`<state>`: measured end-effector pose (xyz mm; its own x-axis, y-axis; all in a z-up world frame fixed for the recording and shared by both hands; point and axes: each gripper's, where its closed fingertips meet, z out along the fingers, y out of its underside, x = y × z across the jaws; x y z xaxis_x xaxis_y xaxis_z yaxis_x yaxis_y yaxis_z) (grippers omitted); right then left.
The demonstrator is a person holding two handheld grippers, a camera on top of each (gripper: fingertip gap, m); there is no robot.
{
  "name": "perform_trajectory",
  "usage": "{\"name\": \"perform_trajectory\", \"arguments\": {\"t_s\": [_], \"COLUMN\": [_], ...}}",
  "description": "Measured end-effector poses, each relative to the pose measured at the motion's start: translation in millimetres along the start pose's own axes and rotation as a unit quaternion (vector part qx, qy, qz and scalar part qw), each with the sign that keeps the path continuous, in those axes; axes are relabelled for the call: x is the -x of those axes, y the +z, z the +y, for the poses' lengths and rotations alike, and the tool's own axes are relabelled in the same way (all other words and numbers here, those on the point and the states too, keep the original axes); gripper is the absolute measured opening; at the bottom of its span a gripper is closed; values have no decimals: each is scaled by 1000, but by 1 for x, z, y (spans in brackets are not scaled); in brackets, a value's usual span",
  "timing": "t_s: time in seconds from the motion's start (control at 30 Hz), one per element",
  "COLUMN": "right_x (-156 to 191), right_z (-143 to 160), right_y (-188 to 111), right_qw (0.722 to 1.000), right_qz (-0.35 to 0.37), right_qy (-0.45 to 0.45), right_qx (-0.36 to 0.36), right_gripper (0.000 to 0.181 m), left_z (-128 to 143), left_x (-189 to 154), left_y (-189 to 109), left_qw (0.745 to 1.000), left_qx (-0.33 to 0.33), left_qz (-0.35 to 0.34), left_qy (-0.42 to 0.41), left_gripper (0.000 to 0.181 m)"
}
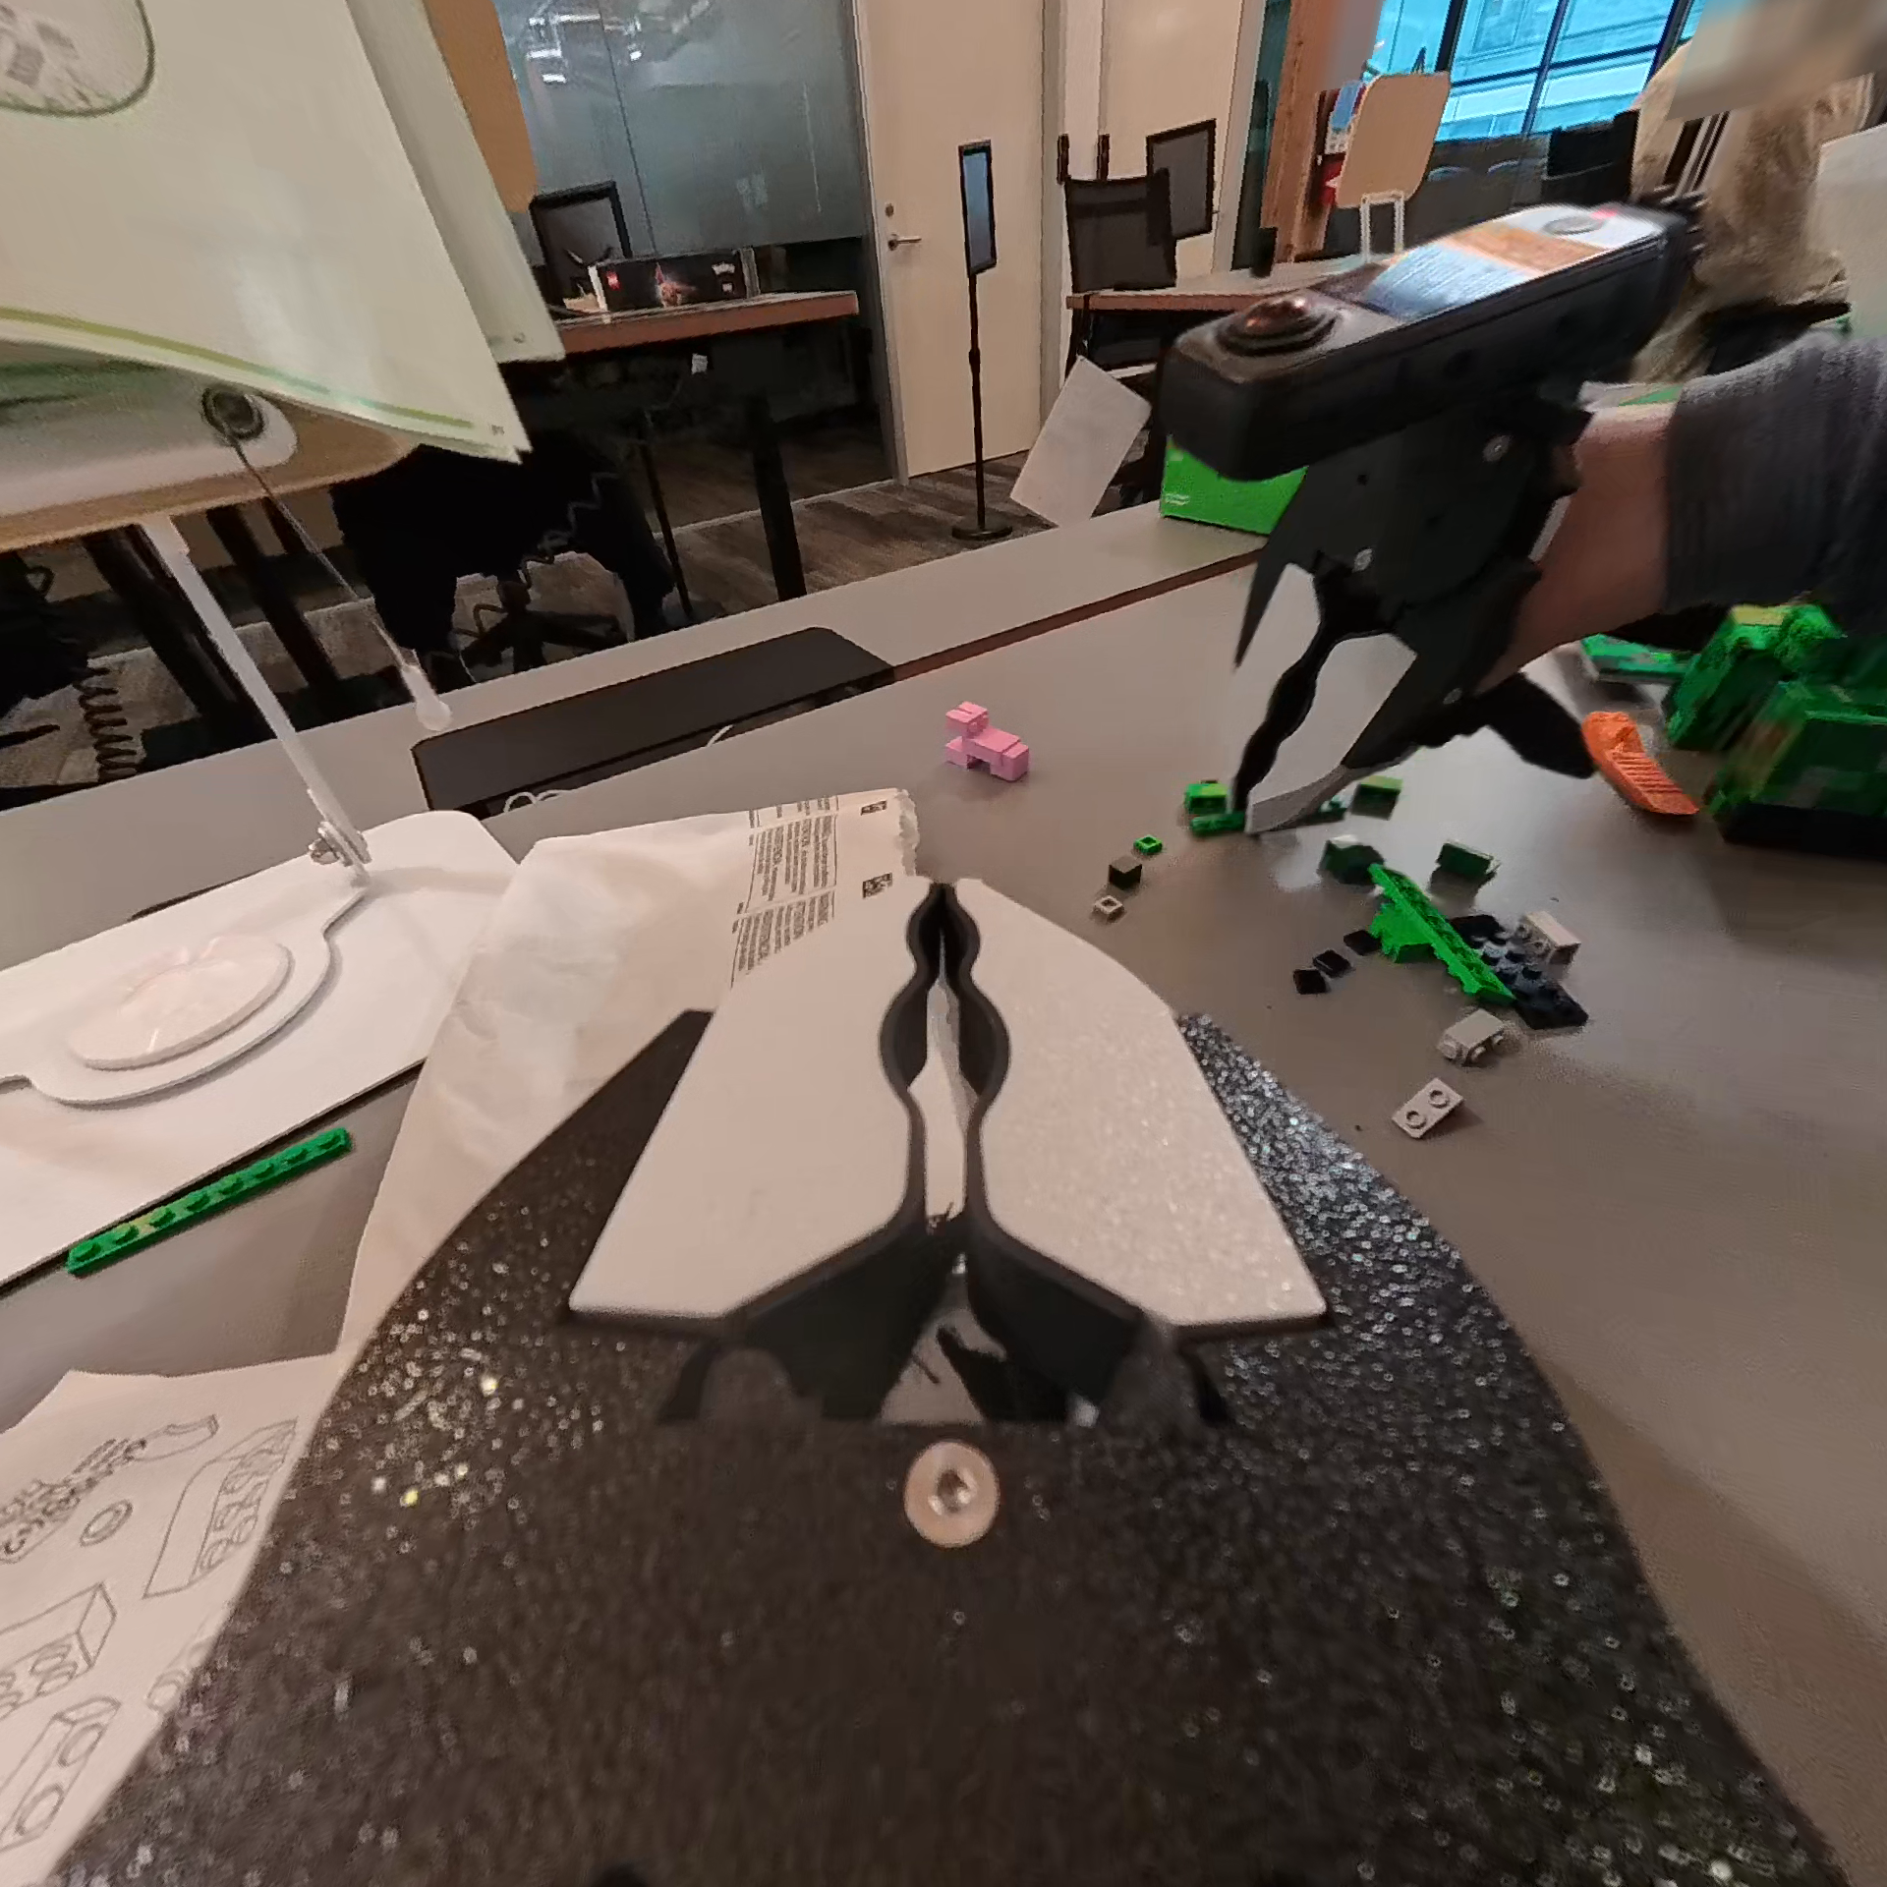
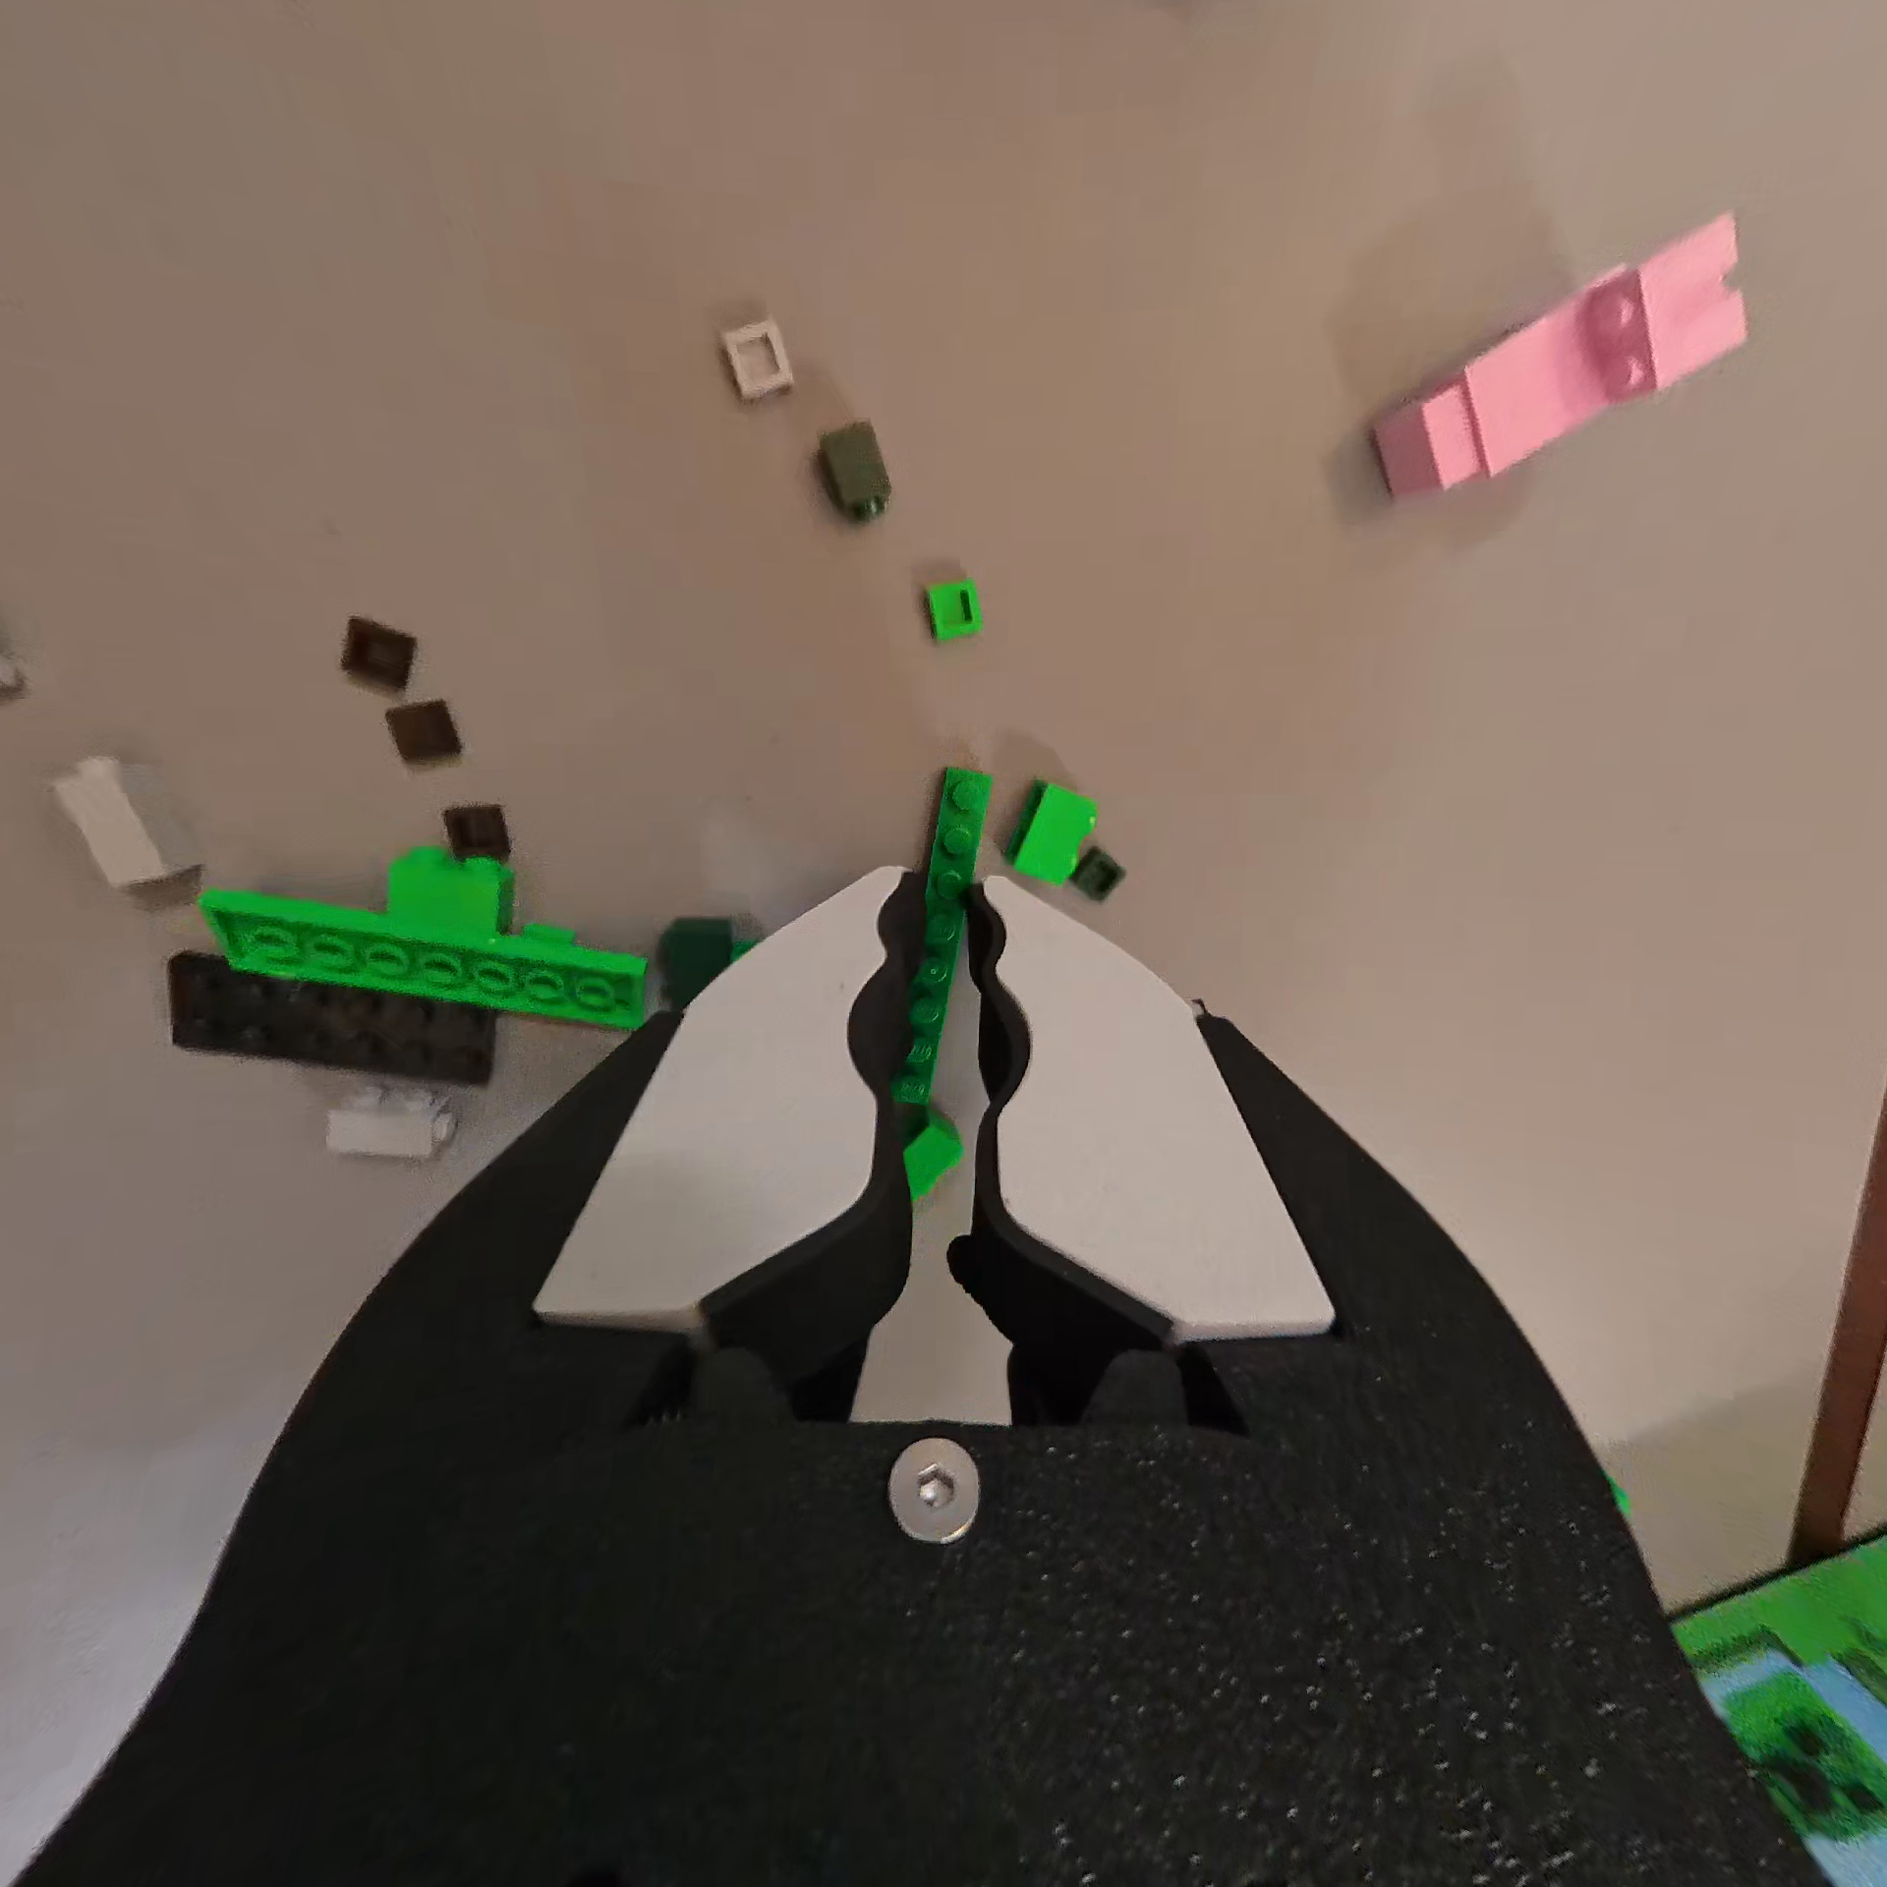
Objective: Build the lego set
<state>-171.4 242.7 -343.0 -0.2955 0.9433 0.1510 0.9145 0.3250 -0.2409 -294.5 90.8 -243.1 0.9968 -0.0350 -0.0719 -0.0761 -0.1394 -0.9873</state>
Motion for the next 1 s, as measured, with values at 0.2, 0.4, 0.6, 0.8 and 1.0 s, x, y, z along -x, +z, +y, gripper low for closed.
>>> {"name": "perform_trajectory", "arguments": {"t_s": [0.2, 0.4, 0.6, 0.8, 1.0], "right_x": [64, 104, 141, 149, 125], "right_z": [-30, -79, -91, -74, -40], "right_y": [-35, -36, -23, -6, -10], "right_qw": [985, 969, 938, 944, 945], "right_qz": [-110, 85, 105, 71, 131], "right_qy": [-15, -1, 171, 223, 228], "right_qx": [-134, -232, -284, -233, -196], "right_gripper": [52, 32, 0, 0, 0], "left_z": [4, 3, 4, 6, 5], "left_x": [0, 0, 5, 2, 3], "left_y": [1, 1, 1, 2, 1], "left_qw": [1000, 1000, 1000, 1000, 1000], "left_qx": [7, 8, 6, 12, 9], "left_qz": [5, 4, -4, 0, -2], "left_qy": [-8, 3, -3, 5, 4], "left_gripper": [0, 0, 0, 0, 0]}}
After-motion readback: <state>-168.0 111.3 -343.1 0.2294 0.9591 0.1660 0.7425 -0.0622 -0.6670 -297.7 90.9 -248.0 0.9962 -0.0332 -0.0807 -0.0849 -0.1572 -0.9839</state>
